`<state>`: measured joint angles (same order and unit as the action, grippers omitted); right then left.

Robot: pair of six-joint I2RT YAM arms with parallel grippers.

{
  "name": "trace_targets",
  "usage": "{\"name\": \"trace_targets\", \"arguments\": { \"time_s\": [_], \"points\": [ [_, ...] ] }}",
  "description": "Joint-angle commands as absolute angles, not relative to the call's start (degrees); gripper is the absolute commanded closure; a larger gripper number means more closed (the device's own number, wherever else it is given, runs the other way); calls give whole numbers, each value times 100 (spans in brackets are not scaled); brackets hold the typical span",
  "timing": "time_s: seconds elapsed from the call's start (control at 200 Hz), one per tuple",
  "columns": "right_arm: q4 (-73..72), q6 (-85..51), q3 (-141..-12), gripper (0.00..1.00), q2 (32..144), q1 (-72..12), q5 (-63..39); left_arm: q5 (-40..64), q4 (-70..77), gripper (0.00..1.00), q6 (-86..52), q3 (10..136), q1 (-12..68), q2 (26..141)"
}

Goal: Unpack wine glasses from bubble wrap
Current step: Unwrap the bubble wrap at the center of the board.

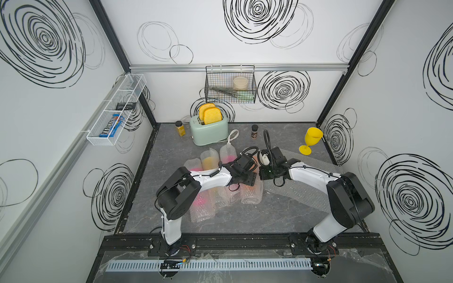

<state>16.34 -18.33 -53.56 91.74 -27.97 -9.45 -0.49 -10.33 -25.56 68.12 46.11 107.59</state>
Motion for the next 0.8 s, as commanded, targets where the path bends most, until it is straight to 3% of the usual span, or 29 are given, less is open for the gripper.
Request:
{"name": "trace_targets", "arguments": {
  "time_s": [0.0, 0.47, 0.796],
  "points": [
    [1700, -1815, -5249, 95, 8846, -2682, -1372, -287, -1110, 27, -2470, 6682, 4565, 10872],
    [1085, -2144, -4644, 100, 8373, -2022, -2624, -324, -1077, 27, -2470, 6592, 4567, 10898],
    [972, -2127, -4328, 100, 8254, -1794, -2807, -241, -1062, 27, -2470, 6518, 4492, 10890]
  ]
}}
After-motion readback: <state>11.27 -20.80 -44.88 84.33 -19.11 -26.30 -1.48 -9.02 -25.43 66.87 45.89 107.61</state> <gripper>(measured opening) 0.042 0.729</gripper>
